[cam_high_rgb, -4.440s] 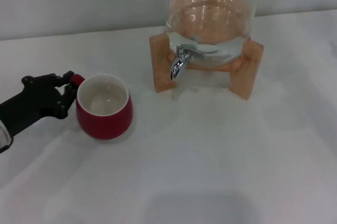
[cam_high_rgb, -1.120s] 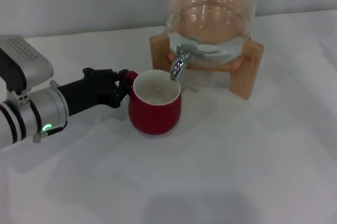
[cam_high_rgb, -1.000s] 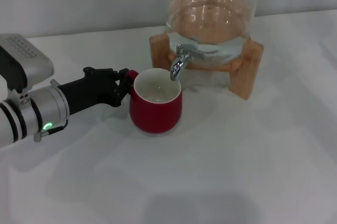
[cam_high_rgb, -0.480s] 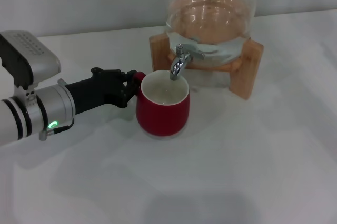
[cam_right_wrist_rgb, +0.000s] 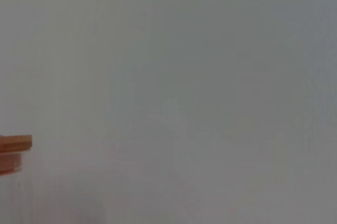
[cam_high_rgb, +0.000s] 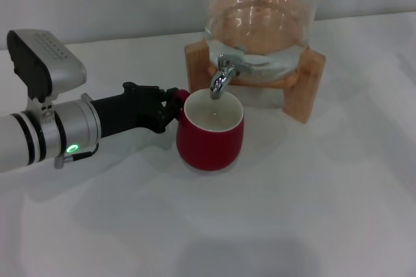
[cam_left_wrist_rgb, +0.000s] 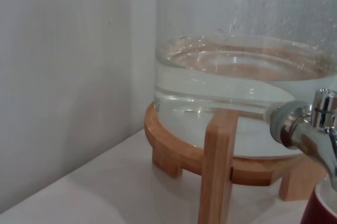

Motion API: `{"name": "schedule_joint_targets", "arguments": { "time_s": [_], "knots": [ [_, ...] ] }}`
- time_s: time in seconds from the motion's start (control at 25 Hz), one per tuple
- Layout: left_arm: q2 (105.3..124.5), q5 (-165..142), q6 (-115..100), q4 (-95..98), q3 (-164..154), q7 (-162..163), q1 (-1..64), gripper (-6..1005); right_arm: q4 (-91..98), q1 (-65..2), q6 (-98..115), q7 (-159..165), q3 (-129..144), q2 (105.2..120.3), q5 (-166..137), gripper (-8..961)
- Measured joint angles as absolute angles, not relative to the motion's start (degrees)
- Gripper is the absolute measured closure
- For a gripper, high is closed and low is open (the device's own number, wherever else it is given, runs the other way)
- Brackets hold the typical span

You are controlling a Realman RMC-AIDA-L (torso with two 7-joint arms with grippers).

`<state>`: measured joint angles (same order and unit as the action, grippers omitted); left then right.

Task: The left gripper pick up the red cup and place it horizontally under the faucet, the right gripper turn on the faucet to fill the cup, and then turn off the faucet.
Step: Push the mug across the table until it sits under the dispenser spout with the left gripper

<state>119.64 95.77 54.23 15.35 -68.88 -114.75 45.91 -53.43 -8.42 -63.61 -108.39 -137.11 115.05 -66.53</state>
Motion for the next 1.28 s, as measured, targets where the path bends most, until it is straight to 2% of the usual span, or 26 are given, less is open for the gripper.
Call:
{"name": "schedule_joint_targets", "arguments": {
  "time_s": [1.28],
  "knots": [
    [119.84, 96.1, 48.2, 16.1, -71.9, -113.5, 45.1, 851, -53.2, -8.8, -63.7, -109.0, -137.1, 115.05, -66.4, 322]
  ]
}}
